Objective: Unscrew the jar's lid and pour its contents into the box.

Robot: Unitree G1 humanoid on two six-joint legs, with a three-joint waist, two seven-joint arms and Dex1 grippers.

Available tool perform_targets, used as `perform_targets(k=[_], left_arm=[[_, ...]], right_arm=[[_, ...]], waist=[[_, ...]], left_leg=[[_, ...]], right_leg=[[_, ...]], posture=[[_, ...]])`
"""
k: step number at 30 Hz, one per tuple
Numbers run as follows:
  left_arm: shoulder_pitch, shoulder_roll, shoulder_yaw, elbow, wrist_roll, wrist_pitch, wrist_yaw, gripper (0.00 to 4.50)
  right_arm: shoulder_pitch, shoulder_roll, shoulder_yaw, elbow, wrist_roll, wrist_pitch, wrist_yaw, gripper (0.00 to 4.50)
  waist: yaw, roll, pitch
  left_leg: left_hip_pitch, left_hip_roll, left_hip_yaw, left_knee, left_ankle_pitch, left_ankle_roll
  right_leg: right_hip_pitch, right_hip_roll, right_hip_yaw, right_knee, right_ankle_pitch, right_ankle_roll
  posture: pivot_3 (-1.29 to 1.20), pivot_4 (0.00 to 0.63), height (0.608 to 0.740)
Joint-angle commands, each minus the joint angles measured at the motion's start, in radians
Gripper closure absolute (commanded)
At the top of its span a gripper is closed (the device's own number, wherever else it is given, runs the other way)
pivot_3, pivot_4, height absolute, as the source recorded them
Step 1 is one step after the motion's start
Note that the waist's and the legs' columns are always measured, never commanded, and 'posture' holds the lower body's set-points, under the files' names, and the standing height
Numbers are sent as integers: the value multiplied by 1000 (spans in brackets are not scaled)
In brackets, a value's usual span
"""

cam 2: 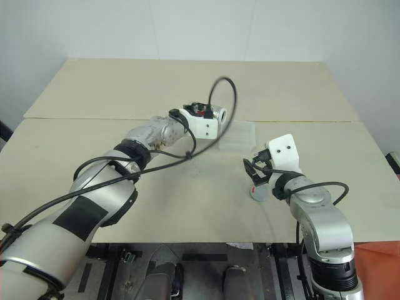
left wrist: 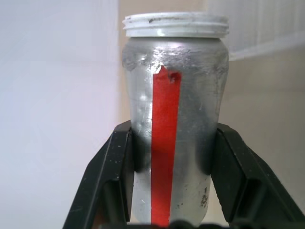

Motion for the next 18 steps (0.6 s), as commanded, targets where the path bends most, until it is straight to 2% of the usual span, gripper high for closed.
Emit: perform_targets(k=[1,6,11,18], left_arm=[[-96,-22,-234,14,270,20,273,2580],[-132,-65,-341,39,391,56,365,2580],[-143,-92,-391,50,459,84,394,2580],[-148,-88,-396,55,477,101,395,2580]], right_arm=[[24,30,-55,-88,20,31,-29,24],[37,50,-55,-119,24,58,-42,24],[40,56,-53,-127,19,72,-49,24],[37,58,-58,-126,19,82,-48,24]], waist=[[0,0,0],[0,0,0],[0,0,0],[-1,0,0]], left_leg=[[0,0,0,0,0,0],[0,0,0,0,0,0],[0,-1,0,0,0,0],[0,-1,0,0,0,0]], right_leg=[[0,0,0,0,0,0],[-1,0,0,1,0,0],[-1,0,0,1,0,0],[-1,-1,0,3,0,0]], posture=[[0,150,740],[0,150,740],[0,150,740],[0,150,740]])
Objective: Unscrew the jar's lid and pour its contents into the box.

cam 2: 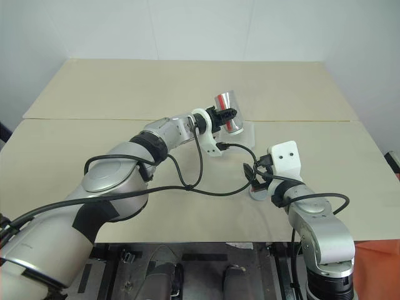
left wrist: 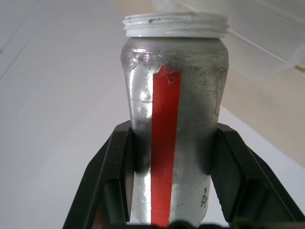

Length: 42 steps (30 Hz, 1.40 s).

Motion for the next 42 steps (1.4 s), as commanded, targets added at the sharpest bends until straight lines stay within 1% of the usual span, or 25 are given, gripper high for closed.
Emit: perform_targets(k=[1,2,3,5,6,8,10,12,14,16,18,22,23,26,29,31,32,35,37,39,42], left_arm=[[-44,4,-1,3,12,24,20,2580],[-45,4,-6,3,17,25,23,2580],[-39,4,35,3,-24,17,-3,2580],[-21,1,160,2,-146,-6,-84,2580],[0,-3,270,0,-255,-20,-171,2580],[26,-8,406,-4,-380,-37,-280,2580],[73,-31,675,-16,-640,2,-457,2580],[101,-51,883,-28,-832,55,-577,2580],[123,-59,1018,-37,-951,102,-633,2580],[135,-72,1180,-47,-1100,164,-680,2580],[139,-76,1263,-53,-1171,195,-695,2580],[156,-49,1234,-58,-1119,174,-661,2580],[153,-41,1204,-59,-1086,158,-649,2580],[129,-12,1048,-57,-922,87,-577,2580],[83,15,857,-51,-724,23,-450,2580],[39,33,670,-42,-536,-11,-335,2580],[14,42,544,-36,-412,-15,-262,2580],[-44,38,294,-19,-176,0,-107,2580],[-71,12,187,-9,-82,13,-53,2580],[-81,-18,83,0,11,31,-33,2580],[-75,-46,5,10,78,53,-52,2580]], right_arm=[[-3,1,-26,-40,2,0,-10,24],[-2,-1,-25,-37,1,-1,-9,24],[-1,-3,-20,-33,-2,-4,-8,24],[2,-10,-10,-23,-10,-13,-6,24],[1,-11,-8,-18,-12,-16,-5,24],[0,-10,-9,-12,-12,-17,-4,24],[-4,-9,-5,-7,-12,-20,-3,24],[-6,-14,1,-3,-15,-23,0,24],[-12,-16,4,4,-16,-26,4,24],[-19,-22,12,14,-19,-32,12,24],[-23,-30,19,24,-23,-38,19,24],[-36,-40,34,44,-27,-47,35,24],[-39,-41,35,46,-27,-48,37,24],[-40,-41,38,47,-27,-47,38,24],[-35,-34,40,32,-24,-43,37,24],[-24,-29,41,7,-23,-55,36,24],[-24,-14,26,-6,-12,-57,33,24],[-17,5,6,-36,-6,-56,25,24],[-3,12,0,-51,-15,-51,14,24],[18,23,-4,-70,-20,-44,0,24],[42,46,-13,-109,-25,-30,-27,24]], waist=[[0,0,0],[0,0,0],[0,0,0],[0,0,0],[0,0,0],[-1,0,0],[-2,0,0],[-3,1,0],[-6,1,0],[-8,1,0],[-10,1,0],[-11,1,0],[-12,1,0],[-12,1,-1],[-7,1,0],[-1,1,0],[1,1,0],[2,1,0],[5,1,0],[7,1,0],[2,1,0]], left_leg=[[0,0,0,0,0,0],[0,0,0,1,0,0],[0,0,0,1,0,0],[0,0,0,1,0,0],[0,0,0,1,0,0],[0,0,0,2,0,0],[1,0,0,2,0,0],[1,0,0,3,0,0],[1,0,0,5,0,0],[1,0,-1,6,0,0],[1,0,-1,8,0,0],[2,0,-3,11,0,1],[2,0,-3,11,0,1],[2,-1,-3,11,0,1],[2,-1,-3,11,0,1],[2,-1,-3,11,0,1],[1,-2,-3,11,0,1],[0,-2,-3,11,-1,1],[0,-2,-3,11,-1,1],[0,-2,-3,11,-1,1],[-1,-2,-2,11,-1,1]], right_leg=[[0,0,0,4,0,0],[0,0,0,5,0,0],[0,0,0,5,0,0],[0,0,0,6,0,0],[0,0,0,6,0,0],[0,-1,0,6,0,0],[0,-1,0,7,0,0],[0,-1,0,8,0,0],[0,-1,0,9,0,0],[0,-1,0,11,0,0],[1,0,0,12,0,0],[4,0,0,13,0,0],[4,0,0,13,0,0],[3,0,0,13,0,0],[3,0,0,13,0,0],[3,0,0,13,0,0],[3,0,0,13,0,0],[3,0,0,13,0,1],[3,-1,0,13,0,1],[3,-1,0,13,-1,1],[1,-1,0,13,-1,1]], posture=[[0,150,740],[0,150,740],[0,150,740],[0,150,740],[0,150,740],[0,150,740],[0,150,740],[0,150,740],[0,150,740],[0,150,740],[0,150,740],[0,150,740],[0,150,740],[0,150,740],[0,150,740],[0,150,740],[0,150,740],[0,150,740],[0,150,740],[0,150,740],[0,150,740]])
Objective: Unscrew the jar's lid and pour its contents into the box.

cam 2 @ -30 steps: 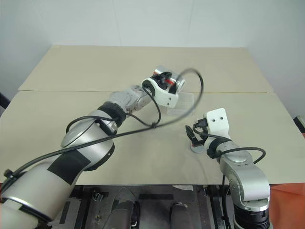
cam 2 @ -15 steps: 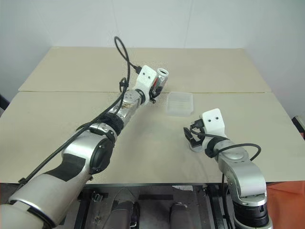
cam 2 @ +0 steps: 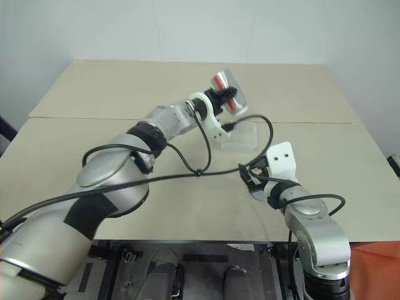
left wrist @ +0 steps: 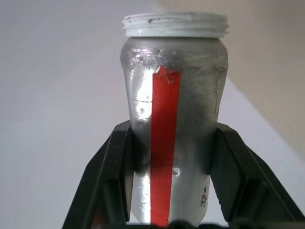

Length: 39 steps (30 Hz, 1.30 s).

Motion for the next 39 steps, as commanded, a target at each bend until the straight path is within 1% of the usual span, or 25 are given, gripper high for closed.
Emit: perform_targets(k=[1,8,10,13,14,16,18,20,21,24,27,29,30,32,34,36,39], left_arm=[[-22,-22,-77,3,75,40,-5,2580],[-35,-47,-93,5,83,52,-10,2580],[-33,-45,-83,5,73,52,-21,2580],[-27,-34,-31,5,22,47,-39,2580],[-19,-32,41,3,-48,40,-72,2580],[-12,-25,113,0,-116,35,-100,2580],[11,-14,287,-6,-281,29,-175,2580],[27,2,411,-13,-392,26,-232,2580],[32,8,446,-16,-420,25,-250,2580],[60,27,680,-31,-643,38,-358,2580],[87,33,850,-44,-802,57,-446,2580],[123,31,1040,-59,-997,92,-555,2580],[139,32,1107,-66,-1066,103,-604,2580],[166,33,1196,-82,-1158,117,-659,2580],[190,28,1258,-98,-1228,128,-695,2580],[228,19,1286,-116,-1268,113,-729,2580],[294,-1,1289,-142,-1289,81,-745,2580]], right_arm=[[16,26,-40,-91,-4,2,-39,24],[86,45,-93,-156,3,30,-65,24],[88,40,-96,-161,3,33,-65,24],[78,29,-92,-143,0,29,-64,24],[73,26,-89,-135,-1,26,-62,24],[65,22,-85,-122,-1,20,-59,24],[55,8,-68,-108,-8,12,-55,24],[48,-4,-60,-96,-10,7,-49,24],[45,-8,-60,-91,-8,5,-46,24],[28,-23,-53,-68,-4,-5,-29,24],[11,-33,-51,-44,-1,-15,-14,24],[-7,-41,-38,-17,-1,-29,2,24],[-15,-44,-29,-6,-3,-35,7,24],[-25,-48,-19,13,-3,-47,20,24],[-32,-52,-11,29,-3,-59,30,24],[-41,-56,0,45,-6,-71,39,24],[-53,-57,12,63,-9,-84,44,24]], waist=[[-5,0,0],[-6,0,0],[-6,0,0],[-6,0,0],[-6,0,0],[-6,0,0],[-7,0,0],[-8,0,0],[-9,0,0],[-9,0,0],[-9,0,0],[-10,0,0],[-11,1,0],[-11,1,0],[-12,1,0],[-13,1,0],[-13,1,0]], left_leg=[[0,0,0,0,0,0],[0,0,0,0,0,0],[0,0,0,1,0,0],[0,0,0,1,0,0],[0,0,0,1,0,0],[0,0,0,1,0,0],[0,0,0,2,0,0],[0,0,0,2,0,0],[0,0,0,2,0,0],[0,0,0,2,0,0],[1,0,0,3,0,0],[0,0,0,3,0,0],[1,0,0,3,0,0],[1,0,-1,3,0,0],[1,0,-1,3,0,0],[1,-1,-1,3,0,0],[1,-1,-2,3,0,0]], right_leg=[[-1,0,0,0,0,0],[0,-1,1,0,-1,1],[0,-1,1,0,-1,1],[0,-1,1,0,-1,1],[0,-1,1,0,-1,1],[-1,-1,1,0,-1,1],[0,-1,1,0,-1,1],[0,-1,1,0,-1,1],[0,-1,1,0,-1,1],[0,-1,1,1,-1,1],[0,-1,1,1,-1,1],[0,-1,1,1,0,1],[0,-1,1,2,0,1],[1,-1,1,2,0,1],[1,-1,1,3,0,1],[1,-1,1,3,0,1],[2,-1,1,6,0,1]], posture=[[0,150,740],[0,150,740],[0,150,740],[0,150,740],[0,150,740],[0,150,740],[0,150,740],[0,150,740],[0,150,740],[0,150,740],[0,150,740],[0,150,740],[0,150,740],[0,150,740],[0,150,740],[0,150,740],[0,150,740]])
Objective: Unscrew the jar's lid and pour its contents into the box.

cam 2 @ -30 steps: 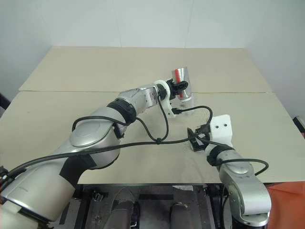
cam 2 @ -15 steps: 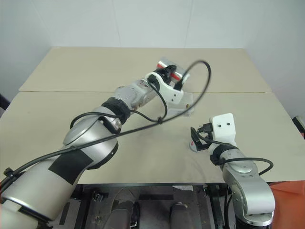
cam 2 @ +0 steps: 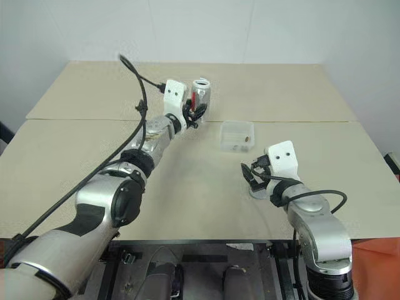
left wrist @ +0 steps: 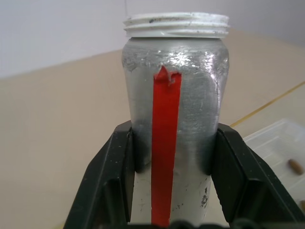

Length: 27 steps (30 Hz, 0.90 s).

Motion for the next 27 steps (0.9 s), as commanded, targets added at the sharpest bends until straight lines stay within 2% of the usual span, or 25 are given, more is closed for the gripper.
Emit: perform_targets(k=[1,7,18,25,27], left_arm=[[58,-26,-2,-58,-23,-48,-11,2580],[206,-52,-58,-114,-3,-112,-15,2580],[289,-55,-88,-156,-26,-118,-3,2580],[302,-55,-72,-184,-61,-148,3,340],[314,-49,-86,-196,-57,-159,-13,29]], right_arm=[[-19,-9,2,-10,-8,-39,5,24],[-5,-24,14,-11,-23,-49,9,24],[-8,-31,20,-4,-32,-60,12,24],[-13,-29,32,3,-41,-73,18,0],[-20,-24,32,3,-37,-72,20,0]], waist=[[0,0,0],[-5,1,-1],[-7,2,-4],[-9,2,-4],[-9,2,-4]], left_leg=[[0,0,0,0,0,0],[2,0,0,0,0,0],[3,0,-1,0,0,0],[3,0,-1,0,0,0],[3,0,-2,0,0,0]], right_leg=[[0,0,0,0,0,0],[1,0,0,2,0,0],[2,0,0,1,0,0],[2,0,0,1,0,0],[2,0,0,1,0,0]], posture=[[0,150,740],[0,150,740],[0,150,740],[0,150,740],[0,150,740]])
